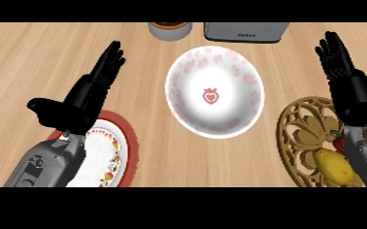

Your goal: Pick the bell pepper from the placemat and place it in the bowl

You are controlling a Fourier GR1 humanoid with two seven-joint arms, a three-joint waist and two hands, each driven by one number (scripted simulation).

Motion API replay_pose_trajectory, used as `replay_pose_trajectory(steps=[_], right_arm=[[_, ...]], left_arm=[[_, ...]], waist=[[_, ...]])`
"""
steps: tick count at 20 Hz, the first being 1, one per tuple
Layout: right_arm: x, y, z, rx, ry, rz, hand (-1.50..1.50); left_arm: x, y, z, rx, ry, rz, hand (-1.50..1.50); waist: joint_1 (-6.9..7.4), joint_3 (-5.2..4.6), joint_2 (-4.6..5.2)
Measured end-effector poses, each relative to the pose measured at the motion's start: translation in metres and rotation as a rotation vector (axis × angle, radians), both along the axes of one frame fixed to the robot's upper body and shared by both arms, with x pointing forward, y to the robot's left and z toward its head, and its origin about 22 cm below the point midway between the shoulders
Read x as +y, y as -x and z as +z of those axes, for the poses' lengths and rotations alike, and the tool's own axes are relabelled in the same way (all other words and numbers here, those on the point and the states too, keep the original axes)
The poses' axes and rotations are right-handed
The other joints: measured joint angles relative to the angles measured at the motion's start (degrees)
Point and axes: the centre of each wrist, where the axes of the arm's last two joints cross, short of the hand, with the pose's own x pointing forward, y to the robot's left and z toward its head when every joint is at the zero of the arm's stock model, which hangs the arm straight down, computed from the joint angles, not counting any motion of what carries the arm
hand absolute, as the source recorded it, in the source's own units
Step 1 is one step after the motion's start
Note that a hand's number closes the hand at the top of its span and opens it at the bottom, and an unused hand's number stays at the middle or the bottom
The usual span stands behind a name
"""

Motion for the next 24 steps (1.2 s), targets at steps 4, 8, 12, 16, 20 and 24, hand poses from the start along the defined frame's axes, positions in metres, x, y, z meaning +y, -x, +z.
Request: replay_pose_trajectory(steps=[4, 8, 12, 16, 20, 24], right_arm=[[-0.042, 0.011, 0.01, 0.008, 0.012, 0.071, 1.5], [-0.099, 0.028, 0.027, 0.022, 0.208, 0.065, 1.5], [-0.134, 0.043, -0.01, 0.091, 0.185, 0.093, -1.5], [-0.152, 0.047, -0.019, 0.075, 0.305, 0.144, -1.5], [-0.162, 0.04, 0.005, 0.105, 0.527, 0.186, -1.5], [-0.165, 0.032, 0.041, 0.196, 0.79, 0.215, -1.5]], left_arm=[[0.012, 0.007, -0.009, 0.014, -0.01, -0.009, 0.0], [0.012, 0.015, -0.024, 0.062, -0.039, -0.048, 0.0], [0.004, 0.024, -0.041, 0.092, -0.034, -0.102, 0.0], [-0.003, 0.026, -0.053, 0.11, -0.03, -0.124, 0.0], [-0.004, 0.031, -0.057, 0.11, -0.034, -0.134, 0.0], [-0.005, 0.024, -0.055, 0.112, -0.031, -0.136, 0.0]], waist=[[-1.14, 1.18, 0.31], [-2.18, 1.46, 0.62], [-1.51, 1.76, 0.74], [-1.16, 1.86, 0.76], [-0.67, 1.84, 0.72], [-0.53, 1.72, 0.77]])
